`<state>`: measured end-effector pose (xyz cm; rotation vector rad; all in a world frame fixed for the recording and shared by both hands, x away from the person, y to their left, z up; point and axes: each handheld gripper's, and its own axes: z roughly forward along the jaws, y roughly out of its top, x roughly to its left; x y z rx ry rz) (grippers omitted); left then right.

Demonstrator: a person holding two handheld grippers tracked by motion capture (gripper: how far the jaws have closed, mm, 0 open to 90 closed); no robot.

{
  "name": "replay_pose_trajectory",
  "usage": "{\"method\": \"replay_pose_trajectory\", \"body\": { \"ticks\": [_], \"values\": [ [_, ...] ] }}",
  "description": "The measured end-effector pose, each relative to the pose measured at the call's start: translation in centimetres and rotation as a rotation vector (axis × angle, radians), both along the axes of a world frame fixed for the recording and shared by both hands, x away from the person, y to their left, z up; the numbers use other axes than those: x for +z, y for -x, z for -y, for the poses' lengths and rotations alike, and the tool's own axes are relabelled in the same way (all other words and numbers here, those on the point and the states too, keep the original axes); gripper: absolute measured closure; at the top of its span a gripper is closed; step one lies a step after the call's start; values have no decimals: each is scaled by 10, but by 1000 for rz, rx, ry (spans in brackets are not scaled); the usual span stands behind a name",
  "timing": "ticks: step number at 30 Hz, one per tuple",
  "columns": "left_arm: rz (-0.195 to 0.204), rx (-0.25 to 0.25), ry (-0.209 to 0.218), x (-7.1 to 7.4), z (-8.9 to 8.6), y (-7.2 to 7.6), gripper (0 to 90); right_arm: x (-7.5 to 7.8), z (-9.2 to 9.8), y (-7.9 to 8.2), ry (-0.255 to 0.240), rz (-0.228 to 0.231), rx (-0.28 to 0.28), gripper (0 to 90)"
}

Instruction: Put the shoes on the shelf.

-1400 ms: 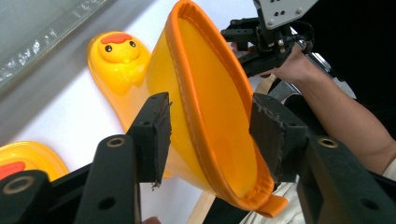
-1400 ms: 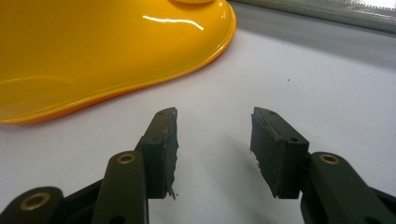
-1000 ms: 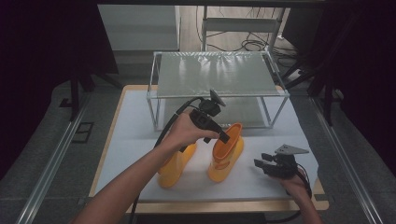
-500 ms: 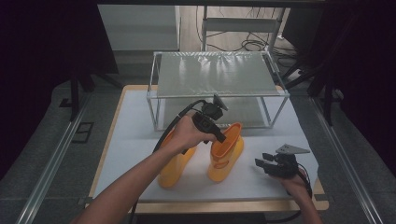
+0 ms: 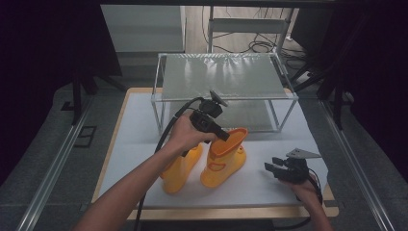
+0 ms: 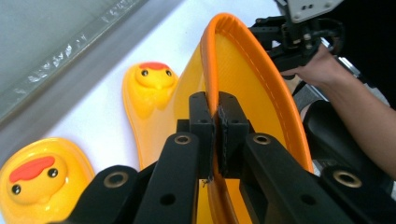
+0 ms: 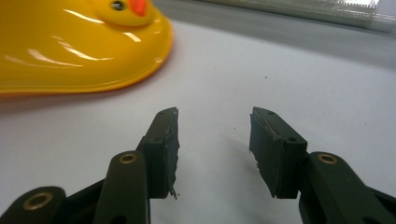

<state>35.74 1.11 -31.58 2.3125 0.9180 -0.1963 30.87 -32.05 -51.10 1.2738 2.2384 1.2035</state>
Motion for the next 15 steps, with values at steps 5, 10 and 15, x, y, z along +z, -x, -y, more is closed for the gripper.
{"method": "replay_pose_trajectory", "body": {
  "ticks": [5, 10, 15],
  "values": [
    [31, 12, 14, 5, -20, 14, 863, 0, -1, 0, 0, 1, -1, 523],
    [45, 22, -12, -2, -40, 24, 863, 0, -1, 0, 5, 2, 0, 523],
    [63, 47, -12, -11, -60, 29, 863, -1, -2, -1, 5, -4, -1, 523]
  ]
}}
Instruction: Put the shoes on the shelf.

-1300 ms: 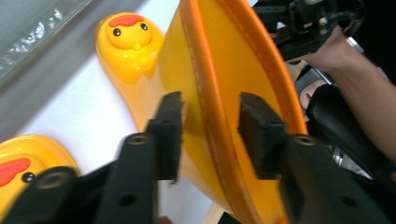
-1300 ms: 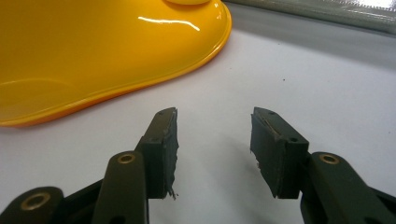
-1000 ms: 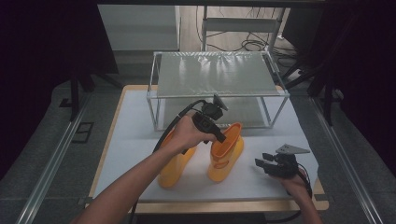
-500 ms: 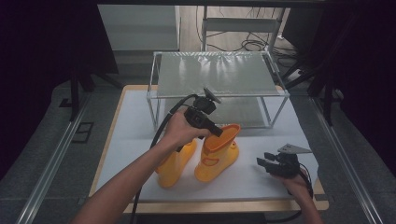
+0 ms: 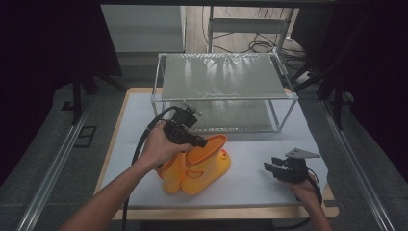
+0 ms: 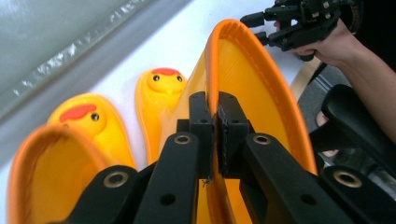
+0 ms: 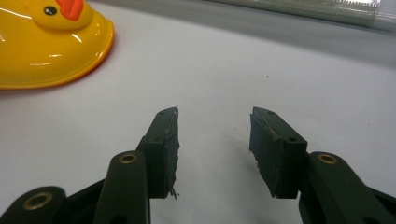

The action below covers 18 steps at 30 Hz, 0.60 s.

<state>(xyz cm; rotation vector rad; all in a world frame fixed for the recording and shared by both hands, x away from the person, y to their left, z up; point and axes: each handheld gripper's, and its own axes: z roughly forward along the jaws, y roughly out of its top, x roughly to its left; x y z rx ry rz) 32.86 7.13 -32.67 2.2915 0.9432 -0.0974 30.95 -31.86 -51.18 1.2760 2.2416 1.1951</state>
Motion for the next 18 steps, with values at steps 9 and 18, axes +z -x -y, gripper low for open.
{"method": "replay_pose_trajectory", "body": {
  "ticks": [9, 18],
  "values": [
    [1, 3, -2, -8, -12, 10, 856, -1, 0, 0, -1, -4, -4, 523],
    [10, 21, 13, -9, -14, 15, 692, -1, 0, 0, 1, -4, -7, 520]
  ]
}}
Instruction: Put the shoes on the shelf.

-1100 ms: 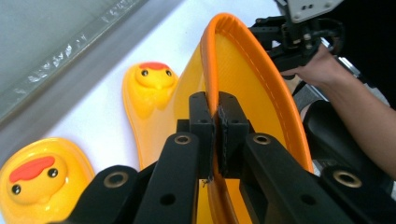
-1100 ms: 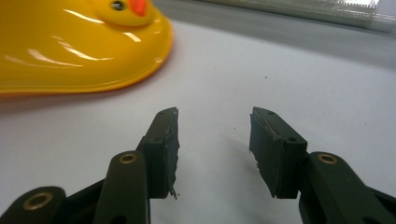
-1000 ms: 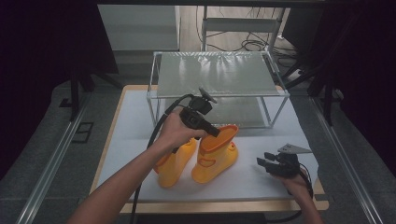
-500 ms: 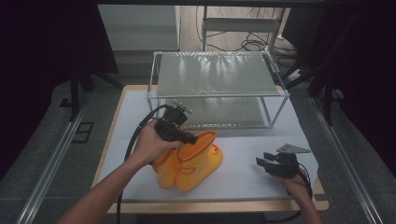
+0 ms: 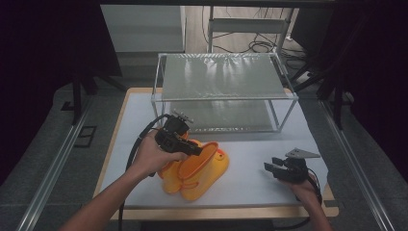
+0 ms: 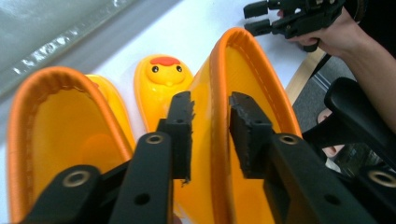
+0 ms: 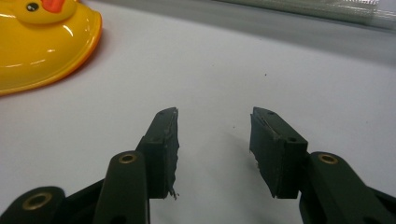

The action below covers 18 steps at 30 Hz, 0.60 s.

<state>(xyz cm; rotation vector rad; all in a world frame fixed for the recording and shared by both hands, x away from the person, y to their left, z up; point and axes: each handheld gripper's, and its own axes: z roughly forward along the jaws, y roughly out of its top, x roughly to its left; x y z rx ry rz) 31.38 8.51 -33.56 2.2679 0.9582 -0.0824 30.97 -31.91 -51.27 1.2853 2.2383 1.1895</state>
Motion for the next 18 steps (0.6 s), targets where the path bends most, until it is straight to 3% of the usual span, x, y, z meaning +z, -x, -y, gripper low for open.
{"method": "replay_pose_trajectory", "body": {
  "ticks": [9, 13, 18],
  "values": [
    [2, 27, 126, 21, -21, 1, 531, 0, 2, 0, -1, 2, -8, 518],
    [11, 40, 146, 27, -34, 3, 516, -1, 2, -1, 3, 0, -10, 516],
    [-3, 56, 142, 23, -46, 4, 491, -1, 1, -1, 6, -3, -8, 516]
  ]
}}
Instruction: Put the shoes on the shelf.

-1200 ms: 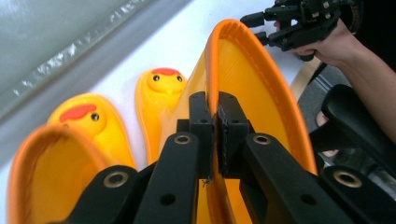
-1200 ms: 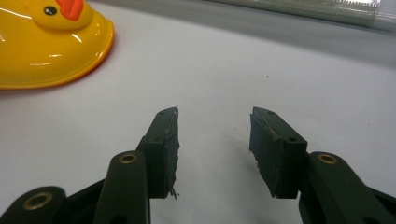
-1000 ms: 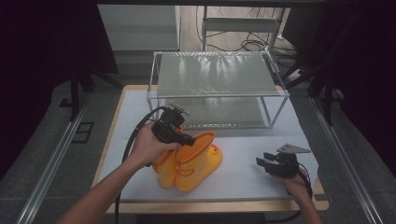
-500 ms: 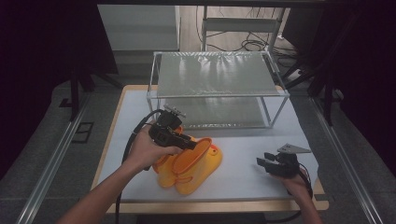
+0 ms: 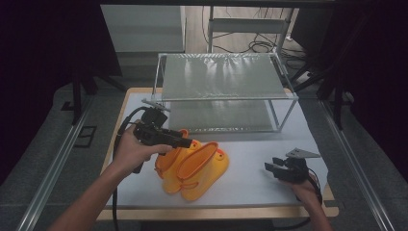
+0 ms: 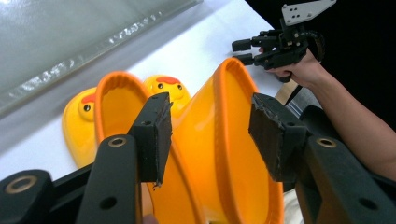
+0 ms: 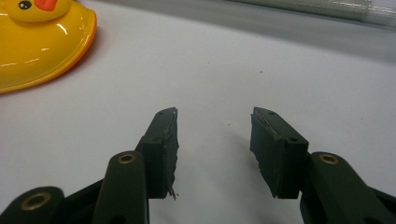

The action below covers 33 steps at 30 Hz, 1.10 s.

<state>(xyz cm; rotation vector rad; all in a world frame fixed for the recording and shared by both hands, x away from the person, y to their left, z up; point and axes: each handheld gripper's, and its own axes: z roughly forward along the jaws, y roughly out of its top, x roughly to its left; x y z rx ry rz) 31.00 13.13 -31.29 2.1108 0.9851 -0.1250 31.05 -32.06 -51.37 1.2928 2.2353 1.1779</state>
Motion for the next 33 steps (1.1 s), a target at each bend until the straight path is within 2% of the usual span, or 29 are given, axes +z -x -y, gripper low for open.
{"method": "replay_pose_trajectory", "body": {
  "ticks": [8, 14, 20, 27, 30, 33],
  "values": [
    [-52, -13, -11, -13, -4, 0, 441, -1, -1, 0, 2, -3, -3, 516],
    [-85, -44, -32, -22, 7, -2, 405, -1, 0, 0, 4, -3, -3, 516],
    [-86, -53, -78, -28, 18, -4, 385, -1, 0, 0, 2, -7, -5, 517],
    [-54, -40, -162, -33, 31, -2, 378, -1, 0, -1, 4, -9, -9, 517],
    [-24, -20, -198, -35, 34, -1, 425, -1, 1, -1, 4, -9, -12, 517],
    [-17, -17, -211, -35, 36, 0, 494, -1, 1, -1, 5, -10, -13, 517]
  ]
}}
